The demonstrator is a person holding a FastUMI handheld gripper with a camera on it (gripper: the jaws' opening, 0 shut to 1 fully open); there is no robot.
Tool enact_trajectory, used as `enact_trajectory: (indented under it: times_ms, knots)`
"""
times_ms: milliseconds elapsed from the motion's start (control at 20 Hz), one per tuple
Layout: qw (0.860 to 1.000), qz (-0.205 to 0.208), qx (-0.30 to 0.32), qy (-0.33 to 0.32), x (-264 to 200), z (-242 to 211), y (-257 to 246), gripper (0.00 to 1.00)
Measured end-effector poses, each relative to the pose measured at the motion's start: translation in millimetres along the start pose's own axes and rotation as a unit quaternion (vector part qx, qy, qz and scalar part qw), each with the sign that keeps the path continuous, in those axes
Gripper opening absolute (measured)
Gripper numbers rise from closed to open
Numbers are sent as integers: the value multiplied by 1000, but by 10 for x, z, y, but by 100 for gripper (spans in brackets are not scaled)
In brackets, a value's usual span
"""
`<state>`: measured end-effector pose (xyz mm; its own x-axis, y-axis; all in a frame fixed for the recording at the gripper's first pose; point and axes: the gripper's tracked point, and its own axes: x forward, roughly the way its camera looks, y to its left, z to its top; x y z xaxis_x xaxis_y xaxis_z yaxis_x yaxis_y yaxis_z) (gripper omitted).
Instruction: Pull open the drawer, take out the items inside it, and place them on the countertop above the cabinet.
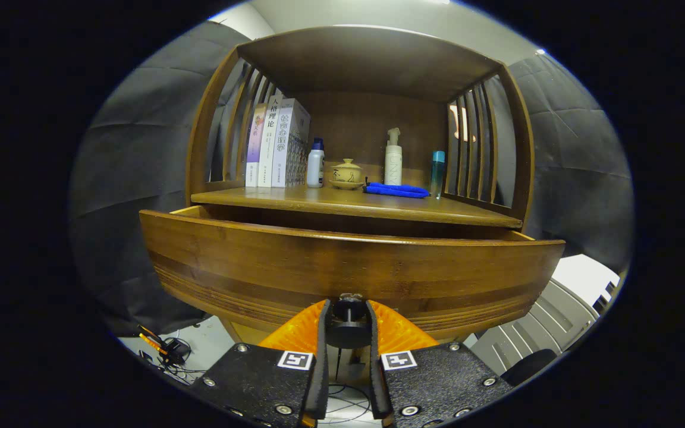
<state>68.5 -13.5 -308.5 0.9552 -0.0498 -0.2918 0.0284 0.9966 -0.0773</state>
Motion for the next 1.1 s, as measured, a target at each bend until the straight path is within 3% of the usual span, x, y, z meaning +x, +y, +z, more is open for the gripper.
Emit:
enact_trajectory:
  times_ms: [500,1100]
  knots:
    - [1000,4,12,12,-700,-211,76,28]
    - [999,37,4,37,-886,-332,161,28]
